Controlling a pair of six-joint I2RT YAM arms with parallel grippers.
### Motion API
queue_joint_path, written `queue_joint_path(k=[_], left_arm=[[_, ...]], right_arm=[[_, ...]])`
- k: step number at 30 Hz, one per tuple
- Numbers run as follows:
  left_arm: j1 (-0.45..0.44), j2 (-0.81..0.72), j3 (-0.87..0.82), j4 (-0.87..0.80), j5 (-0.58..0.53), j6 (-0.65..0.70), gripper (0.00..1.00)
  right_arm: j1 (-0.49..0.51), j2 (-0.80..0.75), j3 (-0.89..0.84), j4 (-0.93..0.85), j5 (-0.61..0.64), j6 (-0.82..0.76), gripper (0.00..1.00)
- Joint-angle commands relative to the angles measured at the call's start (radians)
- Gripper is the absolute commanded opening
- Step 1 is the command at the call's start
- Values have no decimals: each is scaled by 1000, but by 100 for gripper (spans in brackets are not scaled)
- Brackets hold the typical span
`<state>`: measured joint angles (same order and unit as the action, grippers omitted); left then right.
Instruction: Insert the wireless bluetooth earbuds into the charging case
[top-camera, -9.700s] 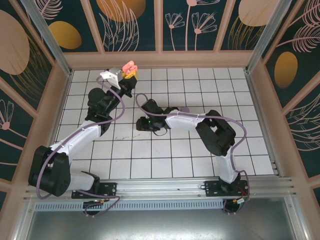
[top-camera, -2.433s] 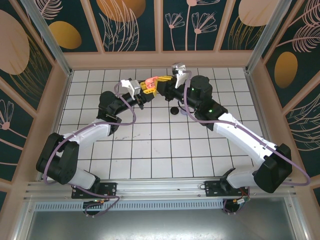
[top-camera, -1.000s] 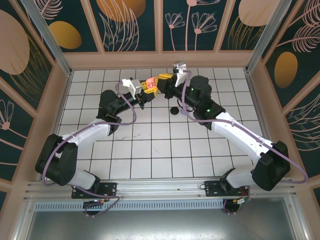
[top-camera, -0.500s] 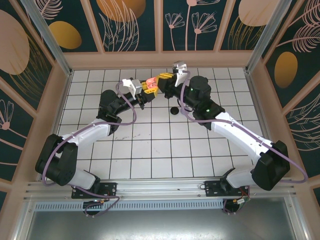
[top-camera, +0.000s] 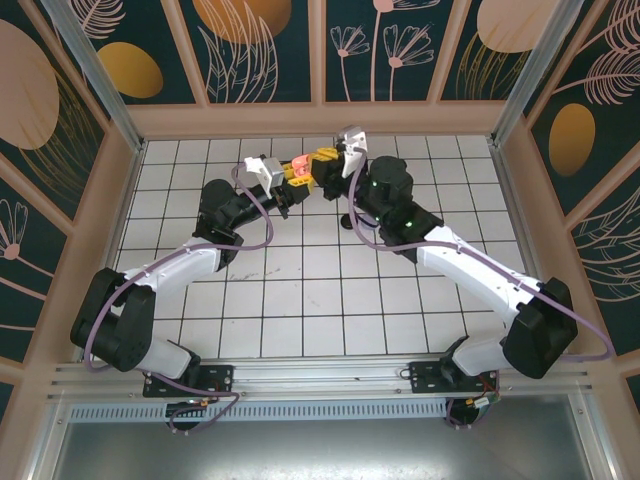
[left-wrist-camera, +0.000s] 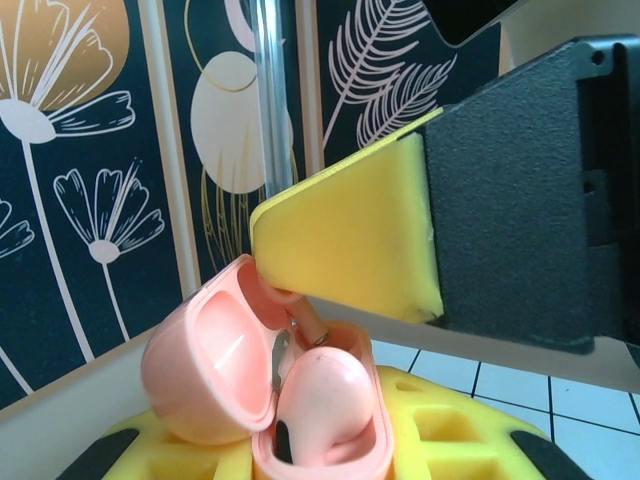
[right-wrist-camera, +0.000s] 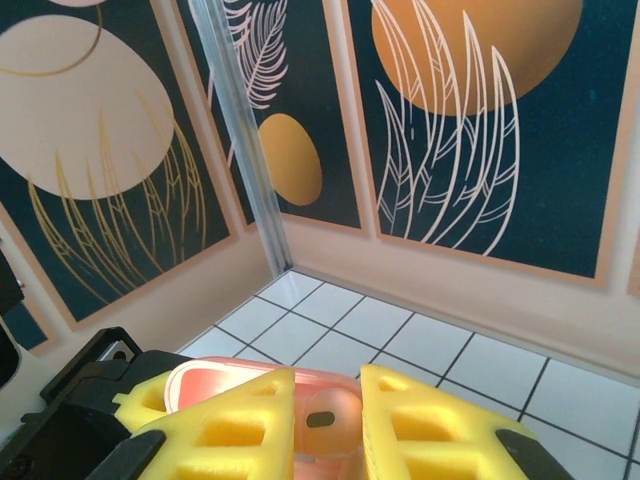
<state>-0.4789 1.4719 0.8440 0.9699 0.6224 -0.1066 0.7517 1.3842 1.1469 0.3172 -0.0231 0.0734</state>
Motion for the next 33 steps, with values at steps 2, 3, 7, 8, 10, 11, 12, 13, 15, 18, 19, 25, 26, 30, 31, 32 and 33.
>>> queue_joint_path(k=[2,3,7,8,10,11,12,13,15,18,19,25,26,30,31,32,33], left_arm=[[-15,-42,40,73,29,-8,0],[-15,-42,40,74,28,-9,0],[-15,-42,40,72,23,-5,0],[-15,-42,40,73,20,-4,0],[-15,-42,40,73,19,-4,0],[-15,-42,41,73,17,-4,0],[-15,-42,41,73,16,-4,0],[-15,-42,40,73,17,-4,0],[-15,-41,41,73,14,-4,0],[-15,-40,41,72,13,-5,0],[-15,-40,40,73,13,-5,0],[-15,-36,43,67,12,-8,0],[-15,-35,44,67,12,-9,0],[-15,-29,47,63,15,-8,0],[-15,-27,51,61,16,-8,0],[-15,-27,52,59,17,-9,0],[-15,-25,55,58,16,-7,0]], right_arm=[[52,38,-13,-59,53,-77,18],[55,39,-14,-61,60,-80,18],[72,39,-24,-66,65,-103,18],[78,40,-26,-69,68,-113,18],[89,39,-32,-69,75,-129,18],[93,38,-36,-70,82,-134,18],[96,37,-39,-69,87,-136,18],[97,38,-42,-70,90,-135,18],[98,35,-48,-68,95,-133,19],[100,32,-49,-66,102,-130,20],[101,31,-49,-65,105,-129,21],[100,28,-44,-74,115,-129,26],[100,27,-43,-77,115,-127,27],[97,19,-42,-88,98,-120,29],[95,16,-42,-91,90,-117,30],[95,14,-42,-93,86,-114,30],[94,12,-44,-94,81,-111,30]])
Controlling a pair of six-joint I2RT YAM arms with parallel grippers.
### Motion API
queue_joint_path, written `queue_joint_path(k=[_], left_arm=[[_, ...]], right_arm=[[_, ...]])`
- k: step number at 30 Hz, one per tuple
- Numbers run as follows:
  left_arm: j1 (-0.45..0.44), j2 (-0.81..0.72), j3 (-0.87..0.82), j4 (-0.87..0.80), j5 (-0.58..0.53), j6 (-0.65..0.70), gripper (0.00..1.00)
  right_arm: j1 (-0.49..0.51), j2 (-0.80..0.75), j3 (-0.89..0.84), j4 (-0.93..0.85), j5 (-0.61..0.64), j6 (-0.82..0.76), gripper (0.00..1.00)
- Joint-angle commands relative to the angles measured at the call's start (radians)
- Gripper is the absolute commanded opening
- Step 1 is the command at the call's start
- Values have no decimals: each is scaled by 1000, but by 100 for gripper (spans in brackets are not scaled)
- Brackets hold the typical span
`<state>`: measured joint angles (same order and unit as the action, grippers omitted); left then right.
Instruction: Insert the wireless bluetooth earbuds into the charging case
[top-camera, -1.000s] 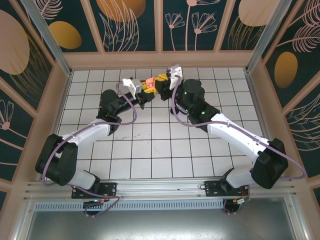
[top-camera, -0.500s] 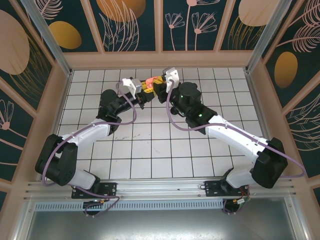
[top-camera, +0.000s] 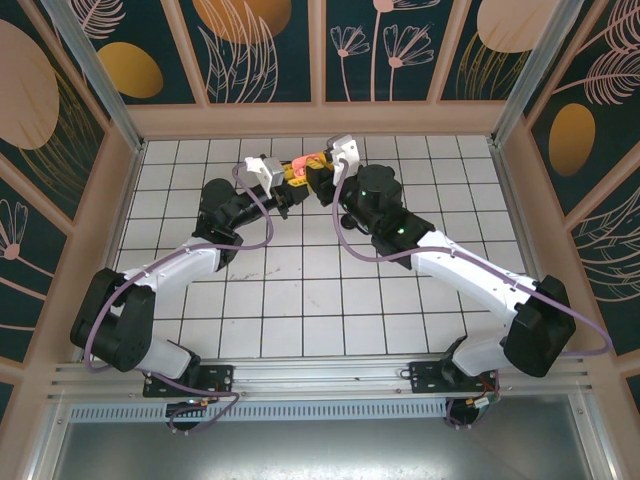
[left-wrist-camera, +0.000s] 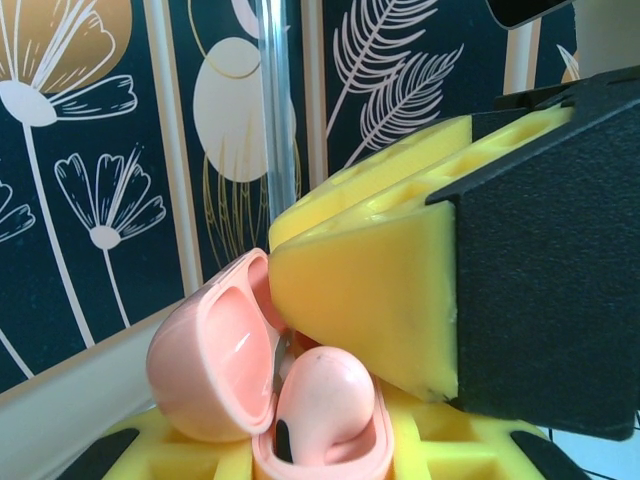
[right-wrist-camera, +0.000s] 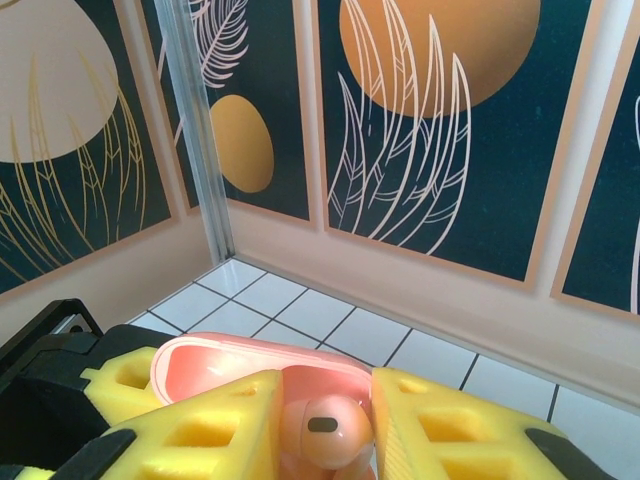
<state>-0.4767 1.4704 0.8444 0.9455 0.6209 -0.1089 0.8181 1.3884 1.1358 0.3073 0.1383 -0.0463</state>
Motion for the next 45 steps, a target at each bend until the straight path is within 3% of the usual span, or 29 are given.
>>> queue_joint_path(k=[1,33,39,45], left_arm=[[-17,-22,57,81,19,-5,0],[-17,0,75,58,-13,6,0],[-17,10,80,56,-13,5,0],[-17,16,79,58,-13,2,0]], right_arm=[[26,3,-34,-85,-87,12,30],[-14,-66,-73,-121,-119,42,37],[-14,-78,-70,-129,-119,44,43],[-22,-104,-54,-134,-148,59,57]])
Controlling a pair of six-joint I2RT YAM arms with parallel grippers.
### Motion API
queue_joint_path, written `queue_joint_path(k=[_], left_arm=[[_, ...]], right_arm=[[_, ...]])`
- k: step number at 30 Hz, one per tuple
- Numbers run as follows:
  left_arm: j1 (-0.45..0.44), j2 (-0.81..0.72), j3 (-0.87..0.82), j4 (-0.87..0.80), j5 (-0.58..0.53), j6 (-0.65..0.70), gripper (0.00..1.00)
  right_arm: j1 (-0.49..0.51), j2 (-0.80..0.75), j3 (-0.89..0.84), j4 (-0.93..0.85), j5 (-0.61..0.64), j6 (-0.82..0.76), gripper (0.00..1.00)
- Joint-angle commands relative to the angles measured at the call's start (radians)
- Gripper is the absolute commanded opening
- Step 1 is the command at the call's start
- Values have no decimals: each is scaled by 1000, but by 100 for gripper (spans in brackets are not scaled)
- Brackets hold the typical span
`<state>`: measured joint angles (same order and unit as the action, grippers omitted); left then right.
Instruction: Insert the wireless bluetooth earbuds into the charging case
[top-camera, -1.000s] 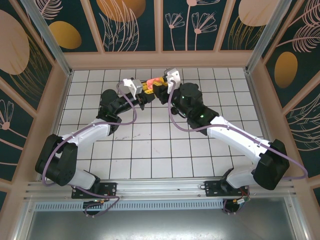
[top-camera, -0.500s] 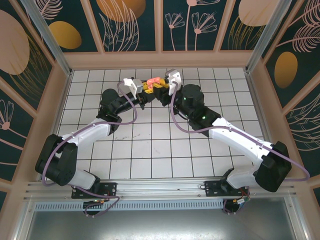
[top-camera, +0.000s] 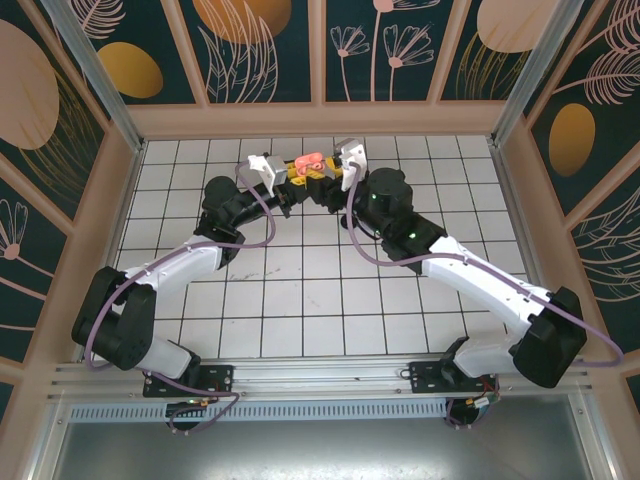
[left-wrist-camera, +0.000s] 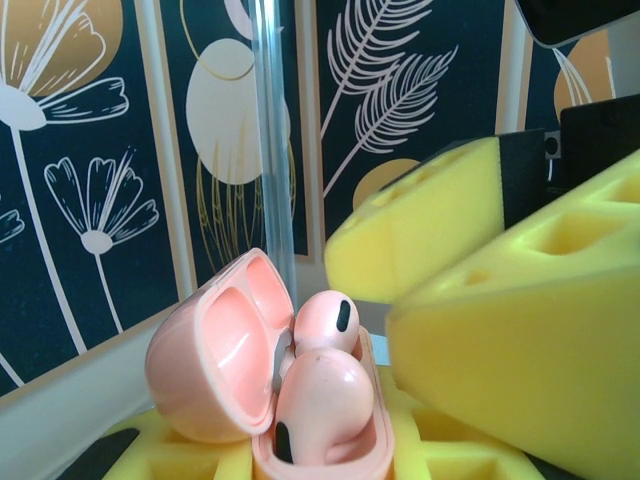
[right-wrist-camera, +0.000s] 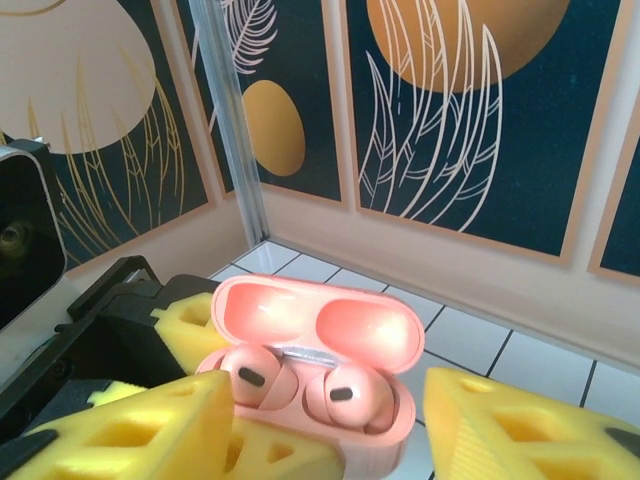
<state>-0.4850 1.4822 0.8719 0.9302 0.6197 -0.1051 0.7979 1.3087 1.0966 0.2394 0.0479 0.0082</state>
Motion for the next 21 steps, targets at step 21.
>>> queue_joint_path(k=[21], left_arm=[[-9,13,-11,107,7,1,0]], right_arm=[[-157,-63,172,-132,-176,240,71]])
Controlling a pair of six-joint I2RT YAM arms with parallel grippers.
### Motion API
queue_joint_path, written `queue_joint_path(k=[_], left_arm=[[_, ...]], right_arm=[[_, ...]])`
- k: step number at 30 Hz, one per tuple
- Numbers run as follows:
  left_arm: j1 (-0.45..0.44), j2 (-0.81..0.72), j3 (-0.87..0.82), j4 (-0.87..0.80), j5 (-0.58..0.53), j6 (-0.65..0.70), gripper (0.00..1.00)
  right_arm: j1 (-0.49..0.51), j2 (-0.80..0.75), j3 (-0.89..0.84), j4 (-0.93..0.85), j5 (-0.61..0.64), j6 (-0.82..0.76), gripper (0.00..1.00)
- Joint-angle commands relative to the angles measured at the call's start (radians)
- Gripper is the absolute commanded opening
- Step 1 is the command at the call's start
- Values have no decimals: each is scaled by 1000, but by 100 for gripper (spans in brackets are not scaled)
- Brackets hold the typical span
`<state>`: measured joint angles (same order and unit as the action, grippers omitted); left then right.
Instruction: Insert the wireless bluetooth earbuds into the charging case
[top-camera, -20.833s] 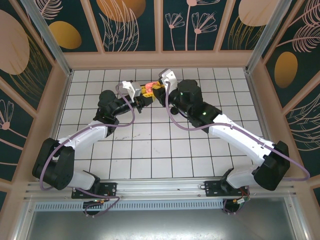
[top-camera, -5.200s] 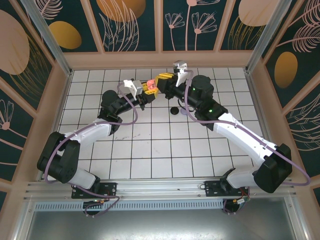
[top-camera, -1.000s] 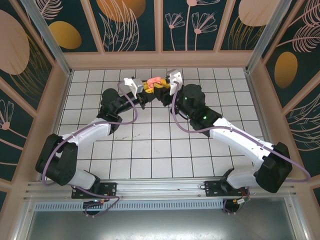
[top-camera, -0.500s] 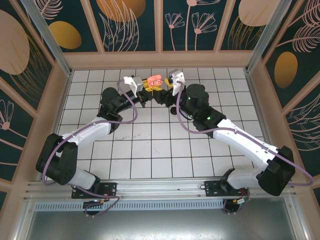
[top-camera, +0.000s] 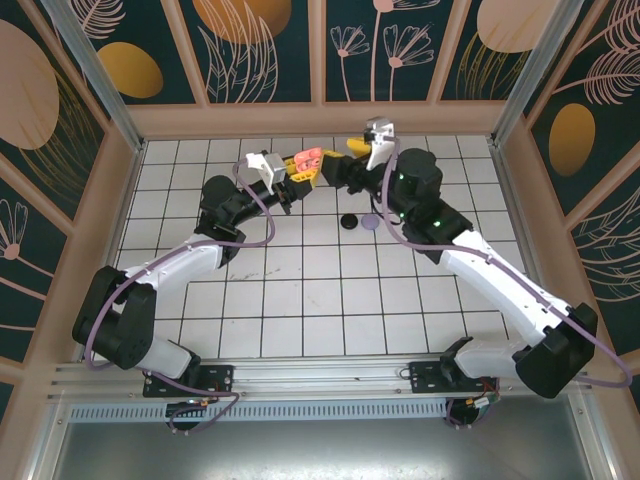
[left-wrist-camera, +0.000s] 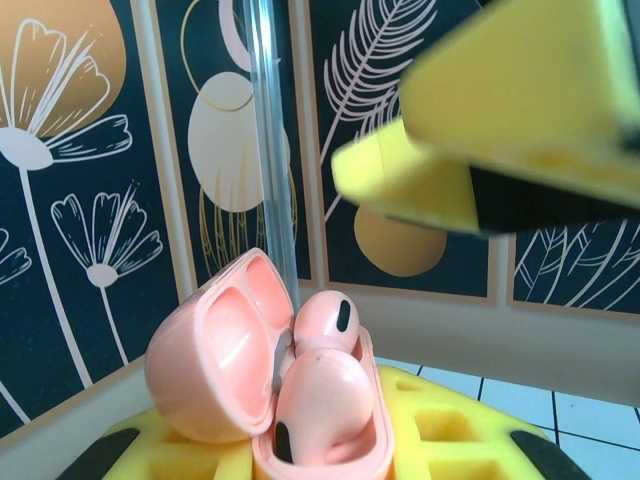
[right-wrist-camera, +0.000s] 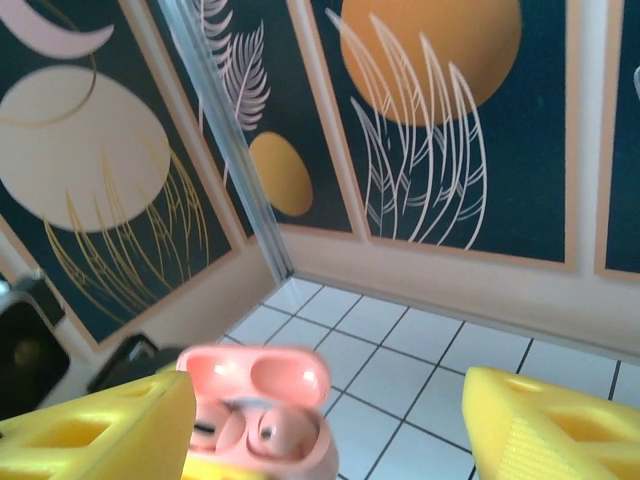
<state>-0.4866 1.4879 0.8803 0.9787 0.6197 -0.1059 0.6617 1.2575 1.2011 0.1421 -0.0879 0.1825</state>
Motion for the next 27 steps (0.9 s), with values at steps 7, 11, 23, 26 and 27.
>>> queue_joint_path(k=[7,11,23,26,27], left_arm=[[-8,5,-79,62,51,63,0],[-7,15,-93,29,106,109,0],[-7,18,-80,-47,154,175,0],[-7,23,-70,-51,139,178,0],[-7,24,-65,-49,134,175,0]], right_arm=[[-83,150,289,-274,-131,105,56],[-89,275,449,-439,-170,95,24],[-78,559,803,-821,-214,49,0],[-63,548,771,-848,-217,46,0],[-58,543,759,-859,-217,45,0]])
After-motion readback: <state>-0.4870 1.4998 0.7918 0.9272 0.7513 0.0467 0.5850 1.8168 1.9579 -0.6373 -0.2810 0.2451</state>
